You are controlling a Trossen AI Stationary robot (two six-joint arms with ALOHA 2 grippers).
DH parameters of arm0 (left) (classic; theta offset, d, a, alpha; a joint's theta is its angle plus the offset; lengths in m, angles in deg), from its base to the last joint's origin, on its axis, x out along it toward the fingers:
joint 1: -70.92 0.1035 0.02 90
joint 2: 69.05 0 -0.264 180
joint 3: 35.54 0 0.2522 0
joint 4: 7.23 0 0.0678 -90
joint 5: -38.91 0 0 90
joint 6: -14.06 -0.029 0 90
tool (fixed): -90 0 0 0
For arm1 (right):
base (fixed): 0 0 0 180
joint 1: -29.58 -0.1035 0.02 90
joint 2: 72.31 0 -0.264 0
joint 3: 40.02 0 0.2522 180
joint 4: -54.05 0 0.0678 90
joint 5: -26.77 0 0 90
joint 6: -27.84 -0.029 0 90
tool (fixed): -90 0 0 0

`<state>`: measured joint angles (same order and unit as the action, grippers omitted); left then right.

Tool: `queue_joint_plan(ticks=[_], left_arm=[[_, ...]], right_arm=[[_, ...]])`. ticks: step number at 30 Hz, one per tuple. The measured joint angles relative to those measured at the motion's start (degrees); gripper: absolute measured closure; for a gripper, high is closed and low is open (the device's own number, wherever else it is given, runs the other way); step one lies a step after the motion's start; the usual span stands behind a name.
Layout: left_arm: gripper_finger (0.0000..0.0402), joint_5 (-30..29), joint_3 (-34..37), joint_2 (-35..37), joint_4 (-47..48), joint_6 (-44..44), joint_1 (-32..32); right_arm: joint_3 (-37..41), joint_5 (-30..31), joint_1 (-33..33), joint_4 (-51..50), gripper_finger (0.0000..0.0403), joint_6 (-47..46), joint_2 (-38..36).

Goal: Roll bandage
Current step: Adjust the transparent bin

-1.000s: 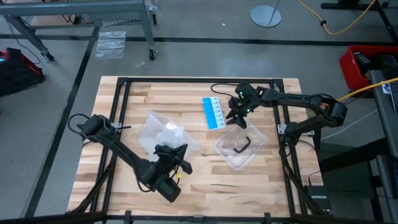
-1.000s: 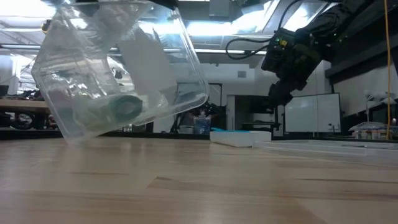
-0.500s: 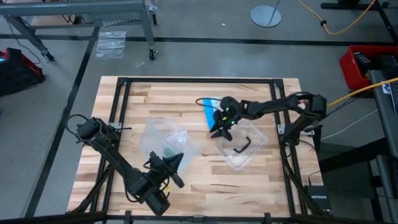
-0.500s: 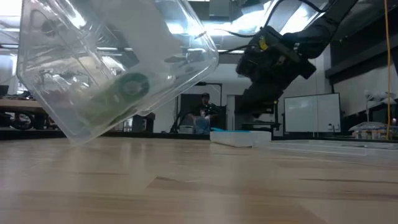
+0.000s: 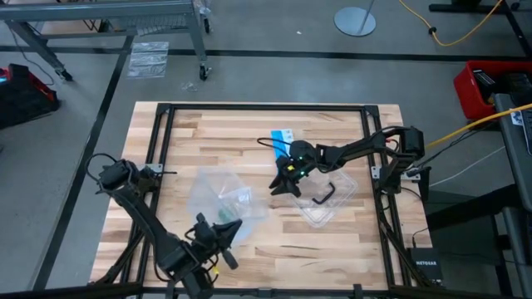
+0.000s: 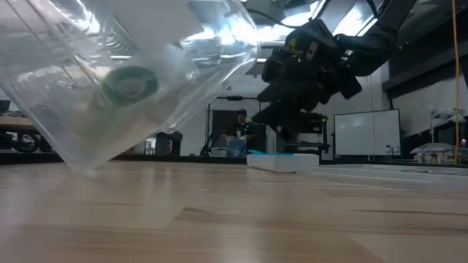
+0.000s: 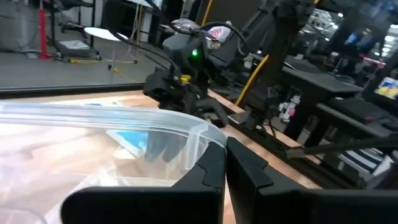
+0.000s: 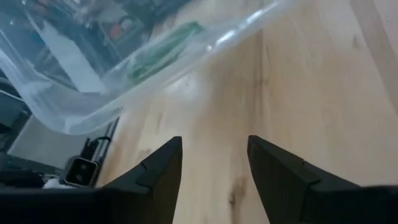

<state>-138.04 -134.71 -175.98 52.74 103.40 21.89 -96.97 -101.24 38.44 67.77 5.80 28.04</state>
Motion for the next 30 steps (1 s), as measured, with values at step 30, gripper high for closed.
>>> queue_joint_plan(ticks=[30], left_arm=[[0.0401,-1.7,0.6,-1.0,-4.1,-5.5,-3.9]], right_arm=[[-0.1,13.6,-8.6,7.3,0.0217,-17.1,0.0]])
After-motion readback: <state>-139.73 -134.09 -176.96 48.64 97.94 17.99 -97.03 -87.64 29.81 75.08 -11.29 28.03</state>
